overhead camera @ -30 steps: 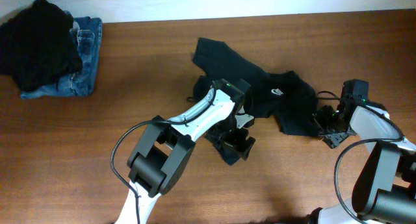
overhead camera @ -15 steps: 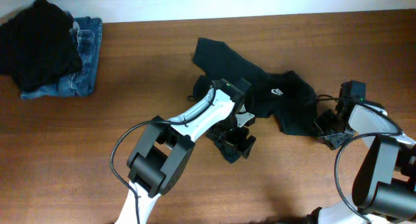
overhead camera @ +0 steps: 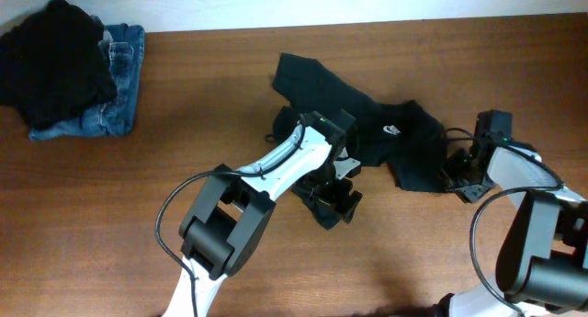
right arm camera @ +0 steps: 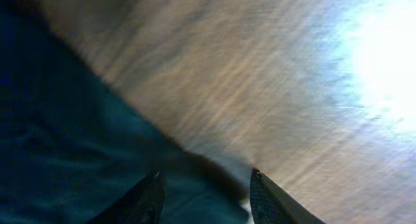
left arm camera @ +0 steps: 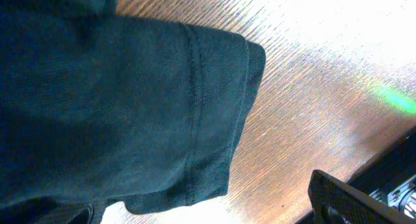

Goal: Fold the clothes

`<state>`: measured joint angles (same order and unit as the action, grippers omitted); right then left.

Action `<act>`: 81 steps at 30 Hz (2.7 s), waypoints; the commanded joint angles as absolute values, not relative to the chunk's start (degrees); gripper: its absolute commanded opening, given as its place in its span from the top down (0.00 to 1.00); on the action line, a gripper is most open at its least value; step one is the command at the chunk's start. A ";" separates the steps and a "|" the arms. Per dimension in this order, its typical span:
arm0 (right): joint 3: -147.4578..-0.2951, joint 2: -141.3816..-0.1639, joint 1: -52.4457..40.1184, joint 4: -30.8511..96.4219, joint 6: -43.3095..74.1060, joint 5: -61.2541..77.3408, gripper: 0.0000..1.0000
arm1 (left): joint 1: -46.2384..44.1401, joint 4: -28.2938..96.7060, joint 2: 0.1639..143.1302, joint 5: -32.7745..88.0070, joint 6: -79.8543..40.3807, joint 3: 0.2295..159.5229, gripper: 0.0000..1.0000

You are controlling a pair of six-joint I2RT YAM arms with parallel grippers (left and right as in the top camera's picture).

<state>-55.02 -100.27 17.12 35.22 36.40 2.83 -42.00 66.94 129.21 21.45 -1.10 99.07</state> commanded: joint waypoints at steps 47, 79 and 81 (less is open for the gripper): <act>-54.24 -102.94 14.11 34.92 35.92 1.21 0.96 | -42.00 66.67 130.65 22.04 -6.04 96.03 0.19; -54.33 -56.27 14.09 36.64 33.04 7.62 0.96 | -41.87 68.36 130.67 17.74 -5.74 96.03 0.01; -54.33 -54.24 14.11 36.67 33.06 8.80 0.96 | -41.87 68.71 130.65 17.76 -5.74 96.03 0.01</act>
